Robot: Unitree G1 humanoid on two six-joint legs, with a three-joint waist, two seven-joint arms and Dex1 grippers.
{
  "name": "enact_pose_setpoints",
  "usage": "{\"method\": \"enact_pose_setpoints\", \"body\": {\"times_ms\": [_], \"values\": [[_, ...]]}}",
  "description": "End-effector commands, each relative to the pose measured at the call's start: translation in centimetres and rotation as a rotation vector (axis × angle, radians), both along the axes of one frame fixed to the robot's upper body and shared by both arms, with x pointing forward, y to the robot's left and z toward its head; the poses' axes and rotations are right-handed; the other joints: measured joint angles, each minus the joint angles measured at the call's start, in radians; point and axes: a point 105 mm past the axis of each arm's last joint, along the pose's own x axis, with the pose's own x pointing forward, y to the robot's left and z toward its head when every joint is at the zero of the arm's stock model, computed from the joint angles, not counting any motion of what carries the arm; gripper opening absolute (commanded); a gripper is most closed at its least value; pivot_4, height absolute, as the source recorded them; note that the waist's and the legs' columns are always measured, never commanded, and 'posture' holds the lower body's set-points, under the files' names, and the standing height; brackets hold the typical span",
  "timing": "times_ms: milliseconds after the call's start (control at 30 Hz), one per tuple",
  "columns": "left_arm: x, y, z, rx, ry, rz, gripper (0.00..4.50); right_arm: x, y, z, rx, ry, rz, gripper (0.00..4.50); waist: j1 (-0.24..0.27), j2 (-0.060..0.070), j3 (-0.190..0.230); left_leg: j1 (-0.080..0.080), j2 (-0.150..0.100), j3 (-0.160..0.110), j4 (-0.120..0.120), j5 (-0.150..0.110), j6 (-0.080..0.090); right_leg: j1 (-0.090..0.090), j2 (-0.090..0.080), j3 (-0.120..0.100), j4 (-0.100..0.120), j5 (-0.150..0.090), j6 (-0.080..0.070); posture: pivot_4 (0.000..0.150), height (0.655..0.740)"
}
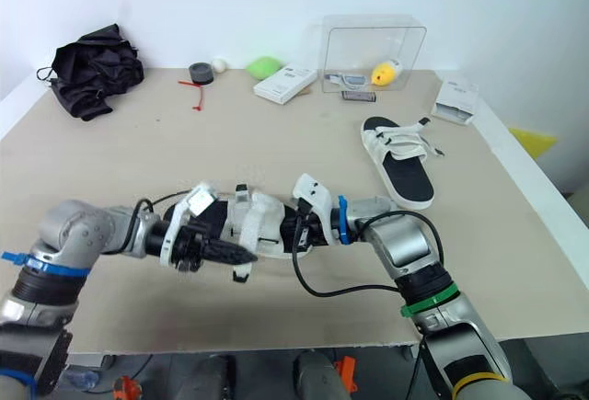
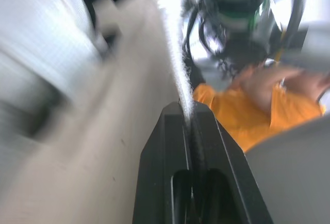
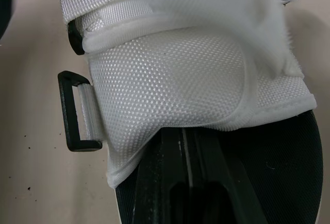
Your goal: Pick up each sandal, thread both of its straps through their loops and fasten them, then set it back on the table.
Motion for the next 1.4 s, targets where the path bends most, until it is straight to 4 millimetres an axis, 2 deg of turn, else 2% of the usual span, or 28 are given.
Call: {"method": "enact_pose_setpoints", "body": {"times_ms": [33,167,267,533,700,967,1167,1333,1400], "values": [[1.6,-0.1,2.3,-0.064,-0.014,0.040,0.07,0.2,-1.3,-2.5,-0.082,0.069,-0.072,0.00,0.000,0.000,0.000,0.000,0.000,0.000,0.000,0.000,0.000,0.000,0.000,0.000,0.000,0.001,0.002,0.150,0.7400],[4.7,-0.8,3.9,-0.103,-0.011,0.133,0.07,0.3,-1.4,-2.5,-0.083,0.069,-0.074,0.00,0.000,0.000,0.000,0.000,0.000,-0.001,0.000,0.000,0.000,0.000,0.000,0.000,0.000,0.003,0.005,0.150,0.7400],[5.8,-2.1,4.5,-0.111,-0.001,0.141,0.07,0.4,-1.4,-2.4,-0.082,0.064,-0.076,0.00,-0.001,0.000,0.000,0.000,-0.001,-0.001,0.000,0.000,0.000,0.000,0.000,0.000,0.000,0.003,0.005,0.150,0.7400],[5.2,-3.2,1.4,-0.014,0.029,0.080,0.07,0.4,-1.5,-2.4,-0.080,0.065,-0.087,0.00,-0.004,0.000,0.000,0.000,-0.001,-0.001,0.000,0.000,0.000,0.000,0.000,0.000,0.000,0.003,0.006,0.150,0.7400],[4.1,-3.8,0.5,-0.002,0.057,0.031,0.07,0.3,-1.6,-2.5,-0.080,0.067,-0.090,0.00,-0.002,0.000,0.000,-0.001,-0.001,-0.001,0.000,0.000,0.000,0.000,0.000,0.000,0.000,0.003,0.006,0.150,0.7400],[3.8,-4.3,0.2,-0.007,0.077,0.031,0.07,0.3,-1.4,-2.4,-0.079,0.065,-0.086,0.00,-0.002,0.000,0.000,-0.001,-0.002,-0.001,0.000,0.000,0.000,0.001,0.000,0.000,0.000,0.004,0.006,0.150,0.7400],[3.6,-4.1,-1.0,0.037,0.066,0.043,0.07,0.4,-1.3,-2.4,-0.078,0.062,-0.085,0.00,-0.002,0.000,0.000,0.000,-0.002,-0.001,0.000,0.000,0.000,0.001,0.000,0.000,0.000,0.004,0.006,0.150,0.7400],[3.4,-4.4,-1.7,0.070,0.017,0.034,0.07,0.4,-1.3,-2.5,-0.078,0.061,-0.085,0.00,-0.002,0.000,0.000,0.000,-0.002,-0.001,0.000,0.000,0.000,0.001,-0.001,0.000,0.000,0.004,0.006,0.150,0.7400],[3.3,-4.3,-2.4,0.111,-0.051,0.022,0.07,0.3,-1.3,-2.5,-0.077,0.060,-0.084,0.00,-0.001,0.000,0.000,0.000,-0.002,-0.001,0.000,0.000,0.000,0.001,-0.001,0.000,0.000,0.004,0.006,0.150,0.7400]]}}
